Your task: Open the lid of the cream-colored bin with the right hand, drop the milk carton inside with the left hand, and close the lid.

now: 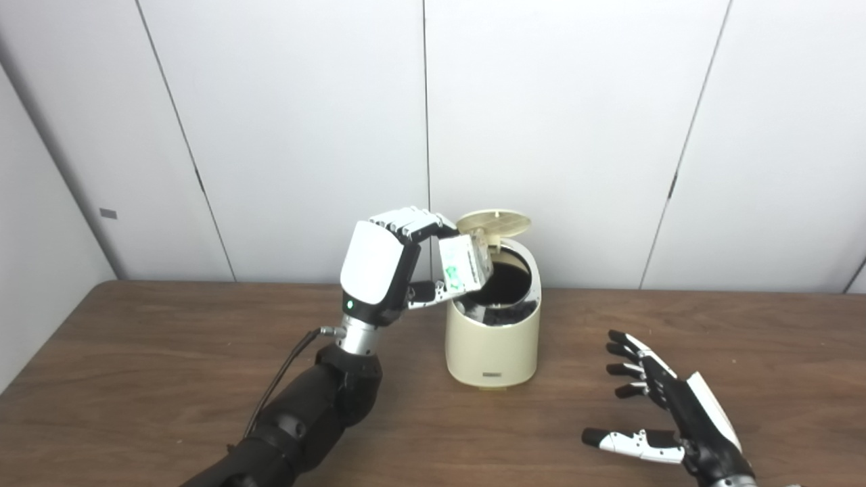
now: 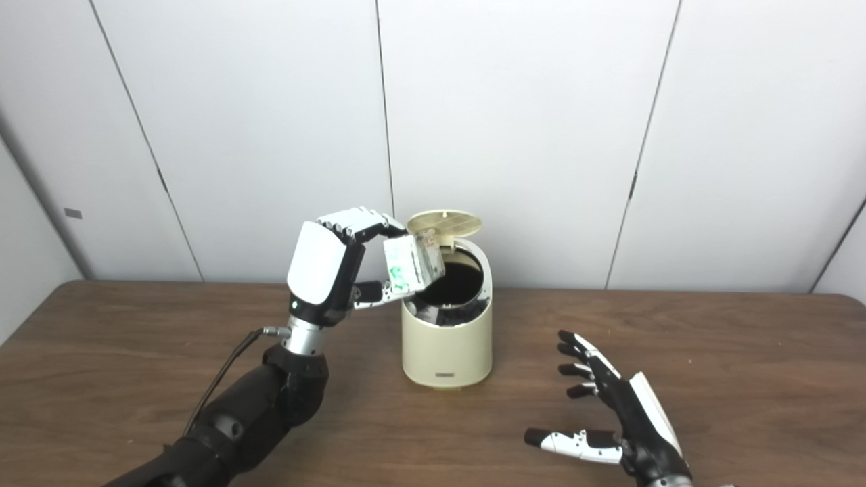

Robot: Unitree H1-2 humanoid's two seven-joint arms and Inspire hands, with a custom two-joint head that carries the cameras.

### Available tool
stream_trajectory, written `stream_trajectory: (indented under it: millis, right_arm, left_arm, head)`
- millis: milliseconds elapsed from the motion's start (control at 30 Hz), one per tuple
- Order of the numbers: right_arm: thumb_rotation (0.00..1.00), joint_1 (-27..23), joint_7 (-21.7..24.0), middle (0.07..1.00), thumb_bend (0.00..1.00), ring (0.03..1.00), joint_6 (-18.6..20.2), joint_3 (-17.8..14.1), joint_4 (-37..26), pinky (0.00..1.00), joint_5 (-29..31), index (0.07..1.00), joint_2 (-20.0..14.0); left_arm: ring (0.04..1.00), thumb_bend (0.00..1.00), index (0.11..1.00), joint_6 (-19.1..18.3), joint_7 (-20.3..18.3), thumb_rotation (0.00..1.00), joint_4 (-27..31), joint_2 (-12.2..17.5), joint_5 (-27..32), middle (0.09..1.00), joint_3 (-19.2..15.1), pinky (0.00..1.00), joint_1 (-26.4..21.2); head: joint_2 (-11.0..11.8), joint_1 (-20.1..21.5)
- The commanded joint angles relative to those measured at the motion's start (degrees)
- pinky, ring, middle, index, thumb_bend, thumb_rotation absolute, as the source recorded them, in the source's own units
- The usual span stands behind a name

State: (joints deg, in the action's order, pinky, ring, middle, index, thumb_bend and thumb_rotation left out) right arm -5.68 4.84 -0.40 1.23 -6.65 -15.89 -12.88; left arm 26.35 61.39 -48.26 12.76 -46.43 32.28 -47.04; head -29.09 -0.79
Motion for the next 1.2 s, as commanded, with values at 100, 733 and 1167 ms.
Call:
stream_trajectory:
  millis: [100,733,1167]
  right_arm:
    - [0.28,-1.03,-0.33,0.873,0.77,0.796,-1.0,-0.17,-2.1,0.67,0.3,0.886,-0.56]
    - [0.2,-1.89,-0.51,0.87,0.73,0.797,-0.64,-0.07,-2.3,0.66,0.49,0.885,0.12]
    - [0.2,-1.62,-0.35,0.872,0.72,0.801,-0.63,-0.17,-2.65,0.65,0.94,0.878,0.08]
  left_arm:
    - [0.516,0.52,0.496,0.56,-1.16,0.0,1.77,0.42,2.09,0.489,0.17,0.39,-1.77]
    - [0.527,0.52,0.496,0.57,-18.63,0.0,13.95,1.92,11.62,0.49,-1.42,0.46,2.41]
    - [0.641,0.52,0.497,-3.13,-26.77,0.04,13.85,-0.45,7.57,0.6,-7.93,0.56,3.89]
  head:
    - [-0.11,-0.09]
    - [-0.44,0.14]
    - [-0.71,0.17]
